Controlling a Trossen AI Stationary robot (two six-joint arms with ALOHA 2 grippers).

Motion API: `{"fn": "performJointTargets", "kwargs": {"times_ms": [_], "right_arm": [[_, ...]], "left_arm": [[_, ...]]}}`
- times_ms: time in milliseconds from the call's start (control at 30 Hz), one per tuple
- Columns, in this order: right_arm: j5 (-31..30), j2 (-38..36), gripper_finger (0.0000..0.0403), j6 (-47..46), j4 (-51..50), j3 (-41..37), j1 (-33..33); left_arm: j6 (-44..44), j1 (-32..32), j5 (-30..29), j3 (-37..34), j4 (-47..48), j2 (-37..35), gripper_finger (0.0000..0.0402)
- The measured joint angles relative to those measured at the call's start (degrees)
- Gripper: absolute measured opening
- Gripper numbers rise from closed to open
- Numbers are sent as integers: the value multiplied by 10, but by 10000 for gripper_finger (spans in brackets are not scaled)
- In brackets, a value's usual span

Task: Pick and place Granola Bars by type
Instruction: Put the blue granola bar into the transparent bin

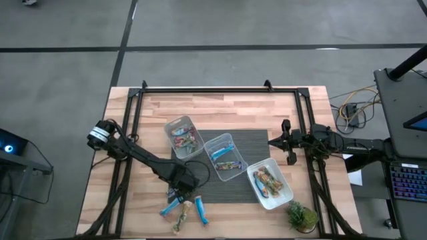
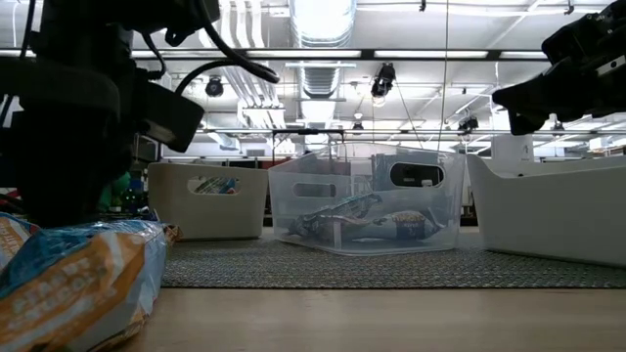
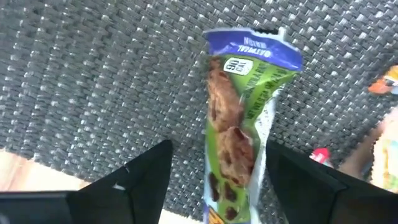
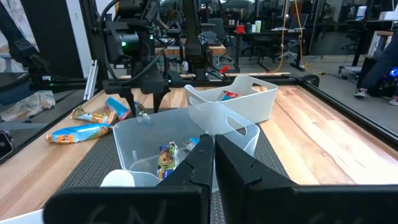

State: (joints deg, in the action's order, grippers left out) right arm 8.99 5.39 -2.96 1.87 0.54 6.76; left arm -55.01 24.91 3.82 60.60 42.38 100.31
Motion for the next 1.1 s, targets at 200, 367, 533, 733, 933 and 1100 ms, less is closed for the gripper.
{"fn": "performJointTargets", "kwargs": {"times_ms": [200,367,533,733,933,1100], "right_arm": [[0,0,9,0,0,0,0],[0,0,8,0,0,0,0],[0,0,8,0,0,0,0],[0,0,9,0,0,0,0],[0,0,8,0,0,0,0],[0,0,8,0,0,0,0]], "left_arm": [[1,0,16,6,-13,0,241],[1,0,15,6,-23,0,241],[1,0,14,4,-23,0,240],[4,0,17,4,-23,0,205],[9,0,28,3,-23,0,141],[9,0,28,3,-24,1,100]]}}
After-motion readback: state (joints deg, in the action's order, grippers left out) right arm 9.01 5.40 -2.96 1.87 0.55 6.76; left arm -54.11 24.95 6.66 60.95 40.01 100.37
